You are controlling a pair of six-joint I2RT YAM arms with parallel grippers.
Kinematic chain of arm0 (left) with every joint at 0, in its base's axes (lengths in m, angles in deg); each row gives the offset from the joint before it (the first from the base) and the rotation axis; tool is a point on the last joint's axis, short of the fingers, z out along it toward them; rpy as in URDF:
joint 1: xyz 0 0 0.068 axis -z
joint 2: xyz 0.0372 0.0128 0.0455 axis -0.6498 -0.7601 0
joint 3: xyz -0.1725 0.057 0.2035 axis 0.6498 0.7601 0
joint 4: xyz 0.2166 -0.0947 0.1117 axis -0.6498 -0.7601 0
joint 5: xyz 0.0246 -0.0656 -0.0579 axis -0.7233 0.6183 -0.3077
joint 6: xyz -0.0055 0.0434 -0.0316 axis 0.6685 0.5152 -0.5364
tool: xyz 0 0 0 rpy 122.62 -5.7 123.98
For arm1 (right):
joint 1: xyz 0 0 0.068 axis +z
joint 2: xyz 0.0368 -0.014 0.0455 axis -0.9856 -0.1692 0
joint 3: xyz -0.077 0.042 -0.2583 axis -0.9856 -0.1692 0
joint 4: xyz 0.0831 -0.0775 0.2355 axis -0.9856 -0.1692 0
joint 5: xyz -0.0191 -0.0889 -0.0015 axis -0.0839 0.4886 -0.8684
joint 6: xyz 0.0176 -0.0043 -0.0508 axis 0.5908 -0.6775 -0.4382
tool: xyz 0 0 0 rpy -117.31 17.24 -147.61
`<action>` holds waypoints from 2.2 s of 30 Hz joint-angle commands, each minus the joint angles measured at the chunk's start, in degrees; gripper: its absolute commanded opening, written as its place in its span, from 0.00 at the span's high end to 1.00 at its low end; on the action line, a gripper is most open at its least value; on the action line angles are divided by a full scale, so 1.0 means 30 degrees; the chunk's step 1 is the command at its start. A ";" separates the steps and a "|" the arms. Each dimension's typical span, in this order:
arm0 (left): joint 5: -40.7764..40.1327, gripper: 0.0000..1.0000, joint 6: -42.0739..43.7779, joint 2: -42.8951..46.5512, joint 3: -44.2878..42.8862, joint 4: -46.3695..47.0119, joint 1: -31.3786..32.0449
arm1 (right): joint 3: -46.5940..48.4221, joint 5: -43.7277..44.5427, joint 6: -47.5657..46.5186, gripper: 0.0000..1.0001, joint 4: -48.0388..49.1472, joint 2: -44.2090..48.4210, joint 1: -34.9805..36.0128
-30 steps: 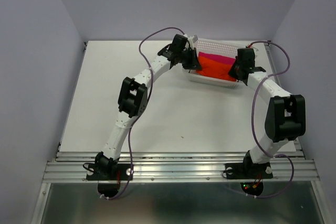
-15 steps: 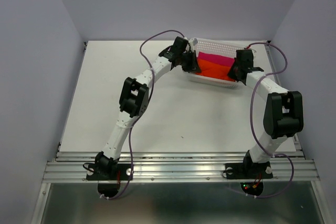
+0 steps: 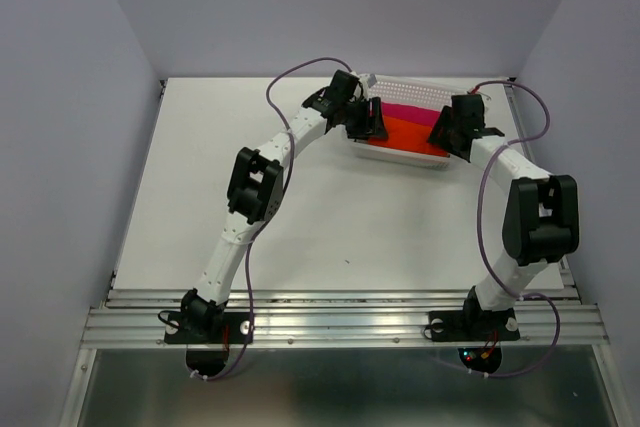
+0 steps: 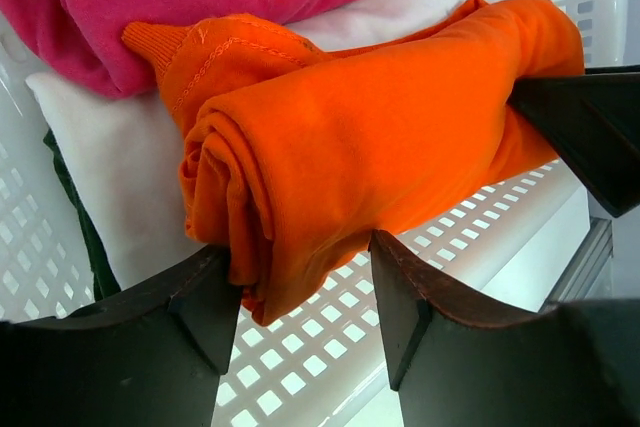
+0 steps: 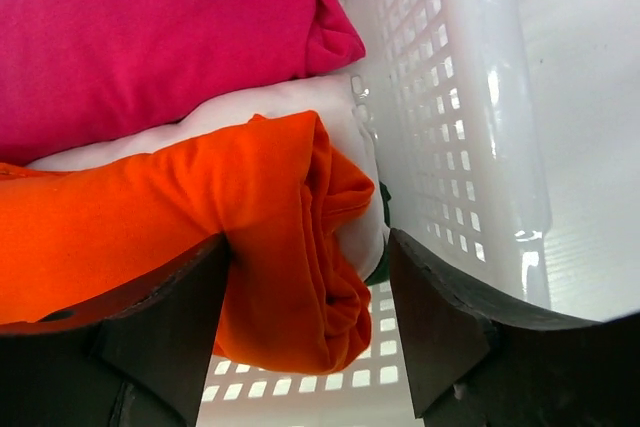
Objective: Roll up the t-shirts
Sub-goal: Place the T-shirt in the bin, then reset both arms
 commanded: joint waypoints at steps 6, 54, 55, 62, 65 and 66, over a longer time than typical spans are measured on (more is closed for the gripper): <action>-0.0310 0.36 0.0567 0.3006 -0.0666 -0.1011 -0.0129 | 0.2043 0.0951 -0.0281 0.28 -0.0944 0.2135 -0.0231; 0.1066 0.54 -0.1220 0.2625 0.0625 0.2211 0.0370 | 0.3626 -0.2038 0.1125 0.75 -0.1442 -0.0679 -0.0231; 0.1183 0.54 -0.1191 0.2946 0.0304 0.2152 0.0399 | 0.4063 -0.2009 0.1096 0.72 -0.1762 -0.0125 -0.0231; 0.1215 0.53 -0.0694 0.5490 0.0533 0.1771 0.0399 | 0.5384 -0.2095 0.0686 0.56 -0.3345 0.2309 -0.0231; 0.0104 0.48 -0.0023 0.7247 0.1675 0.1333 0.0399 | 0.5765 -0.2740 0.0364 0.34 -0.4454 0.3306 -0.0231; -0.0683 0.48 0.0242 0.7749 0.2229 0.0722 0.0370 | 0.5737 -0.2973 0.0219 0.19 -0.4693 0.3888 -0.0231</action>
